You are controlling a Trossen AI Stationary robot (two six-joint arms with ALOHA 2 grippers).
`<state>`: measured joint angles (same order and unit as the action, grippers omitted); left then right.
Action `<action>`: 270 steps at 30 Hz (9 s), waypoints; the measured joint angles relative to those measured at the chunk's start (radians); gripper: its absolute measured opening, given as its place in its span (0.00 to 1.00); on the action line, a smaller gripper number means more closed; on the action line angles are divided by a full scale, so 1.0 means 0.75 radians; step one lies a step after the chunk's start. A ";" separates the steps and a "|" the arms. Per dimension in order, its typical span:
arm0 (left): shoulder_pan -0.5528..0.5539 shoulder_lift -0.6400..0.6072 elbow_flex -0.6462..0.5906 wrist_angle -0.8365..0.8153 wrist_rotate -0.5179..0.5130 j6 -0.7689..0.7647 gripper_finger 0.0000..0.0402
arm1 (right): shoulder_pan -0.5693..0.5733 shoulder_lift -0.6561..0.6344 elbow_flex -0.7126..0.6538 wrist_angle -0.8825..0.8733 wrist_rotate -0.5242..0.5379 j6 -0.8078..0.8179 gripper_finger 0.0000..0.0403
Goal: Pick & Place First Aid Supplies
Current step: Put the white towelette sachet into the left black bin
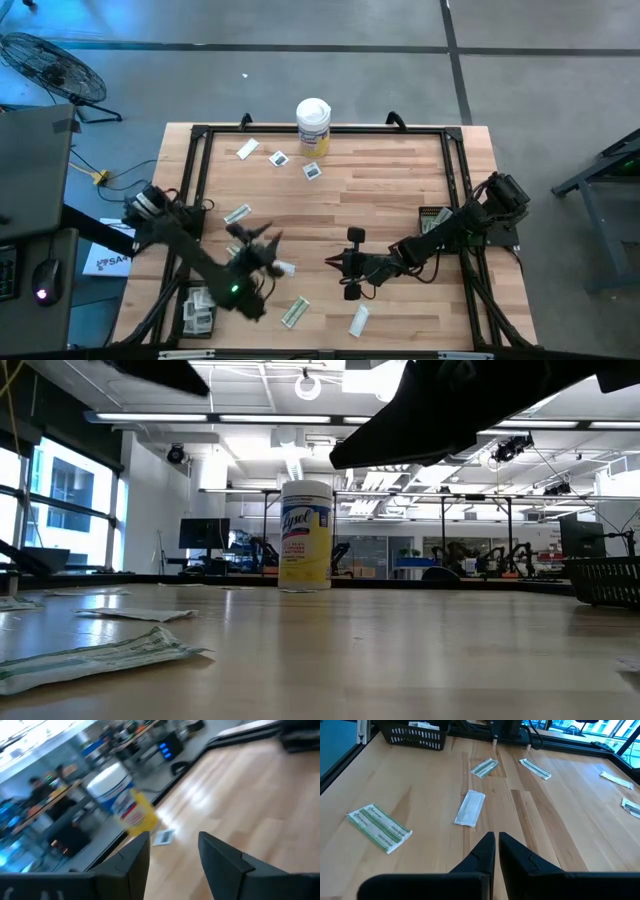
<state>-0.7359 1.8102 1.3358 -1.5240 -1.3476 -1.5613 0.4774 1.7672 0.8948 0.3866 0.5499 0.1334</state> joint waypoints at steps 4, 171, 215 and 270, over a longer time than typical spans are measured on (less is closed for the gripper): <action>0.130 -0.013 -0.079 -0.003 0.040 -0.055 0.41 | 0.000 0.001 0.000 0.001 0.011 -0.001 0.04; 0.571 -0.042 -0.118 1.763 1.366 -0.055 0.41 | 0.453 0.268 0.388 -1.168 -0.492 0.798 0.17; 0.571 -0.042 -0.118 1.762 1.366 -0.055 0.41 | 0.317 0.275 0.487 -1.408 -0.416 0.553 0.16; 0.571 -0.042 -0.118 1.762 1.366 -0.055 0.41 | 0.341 -0.152 0.487 -2.568 -0.347 0.997 0.00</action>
<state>-0.3079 1.7790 1.2472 -0.2026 -0.3229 -1.6024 0.7334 1.6531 1.2598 -1.5392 0.2898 0.8808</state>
